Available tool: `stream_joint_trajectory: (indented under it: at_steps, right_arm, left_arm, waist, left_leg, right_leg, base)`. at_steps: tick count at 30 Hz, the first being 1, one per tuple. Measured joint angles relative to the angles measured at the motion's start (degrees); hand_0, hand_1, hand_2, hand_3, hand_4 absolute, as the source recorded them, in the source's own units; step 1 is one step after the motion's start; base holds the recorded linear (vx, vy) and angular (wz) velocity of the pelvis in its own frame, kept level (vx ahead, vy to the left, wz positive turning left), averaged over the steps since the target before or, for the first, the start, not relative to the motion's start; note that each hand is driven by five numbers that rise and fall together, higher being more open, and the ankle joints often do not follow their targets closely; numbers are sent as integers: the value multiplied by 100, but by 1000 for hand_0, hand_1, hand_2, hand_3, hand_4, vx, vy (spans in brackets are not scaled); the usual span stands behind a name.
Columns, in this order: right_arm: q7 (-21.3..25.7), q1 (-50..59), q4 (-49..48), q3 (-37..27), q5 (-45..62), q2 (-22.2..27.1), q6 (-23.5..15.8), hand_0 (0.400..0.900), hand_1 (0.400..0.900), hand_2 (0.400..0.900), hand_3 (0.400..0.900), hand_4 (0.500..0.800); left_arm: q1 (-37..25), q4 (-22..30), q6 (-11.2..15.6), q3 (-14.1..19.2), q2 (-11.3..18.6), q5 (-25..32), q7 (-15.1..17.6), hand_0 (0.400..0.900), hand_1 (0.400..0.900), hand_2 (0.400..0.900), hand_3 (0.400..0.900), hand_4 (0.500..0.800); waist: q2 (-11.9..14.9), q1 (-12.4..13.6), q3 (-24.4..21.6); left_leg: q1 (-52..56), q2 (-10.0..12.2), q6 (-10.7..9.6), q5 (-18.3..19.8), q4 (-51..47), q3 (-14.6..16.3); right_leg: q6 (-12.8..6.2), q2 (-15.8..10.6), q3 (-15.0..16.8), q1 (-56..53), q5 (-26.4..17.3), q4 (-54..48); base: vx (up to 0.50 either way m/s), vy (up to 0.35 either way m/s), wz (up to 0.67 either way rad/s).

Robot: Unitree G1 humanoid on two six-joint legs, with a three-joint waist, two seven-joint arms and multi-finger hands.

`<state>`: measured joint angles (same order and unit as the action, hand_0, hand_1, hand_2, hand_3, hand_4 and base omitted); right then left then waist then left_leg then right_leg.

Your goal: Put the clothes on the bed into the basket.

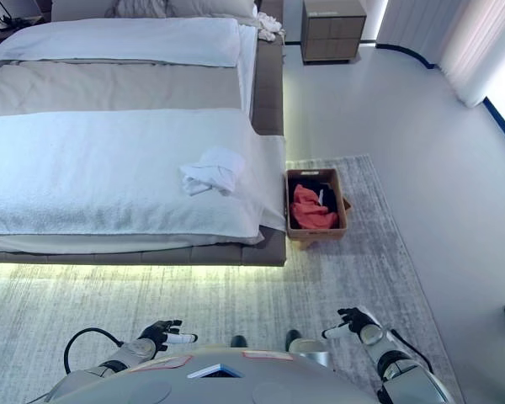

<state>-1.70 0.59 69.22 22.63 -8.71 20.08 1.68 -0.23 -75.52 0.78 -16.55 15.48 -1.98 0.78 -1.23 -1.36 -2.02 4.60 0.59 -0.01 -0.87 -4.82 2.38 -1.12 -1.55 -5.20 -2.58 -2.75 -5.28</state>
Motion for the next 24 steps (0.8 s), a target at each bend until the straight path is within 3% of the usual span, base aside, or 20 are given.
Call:
stream_joint_trajectory:
  at_steps: [11,19,21,24]
  right_arm:
    - [3,-63,37,-49,-1,2,-17,900,900,900,900,800]
    - [23,-29,-5,-53,1,82,-81,900,900,900,900,800]
    - [41,6,-3,-53,2,97,-102,900,900,900,900,800]
    - [132,91,7,-59,9,137,-116,900,900,900,900,800]
  left_arm:
    - [-2,21,1,0,5,7,12,900,900,900,900,800]
    - [-135,63,17,28,58,8,226,900,900,900,900,800]
    - [-166,71,45,29,59,8,248,900,900,900,900,800]
    - [-351,109,53,32,65,7,262,900,900,900,900,800]
  waist:
    - [5,6,-7]
    - [61,13,153]
    - [87,25,238]
    - [123,49,511]
  left_leg:
    - [-7,12,0,3,3,26]
    - [-158,122,-50,-14,137,54]
    - [-206,151,-81,4,237,5]
    - [-676,154,-350,22,1058,-195]
  right_leg:
    - [15,11,24,18,13,0]
    - [32,113,46,119,22,3]
    - [94,143,23,110,63,2]
    - [161,180,-94,110,100,9]
  base:
    - [18,-34,-6]
    - [-25,-121,4]
    - [-62,-127,23]
    - [-81,-118,43]
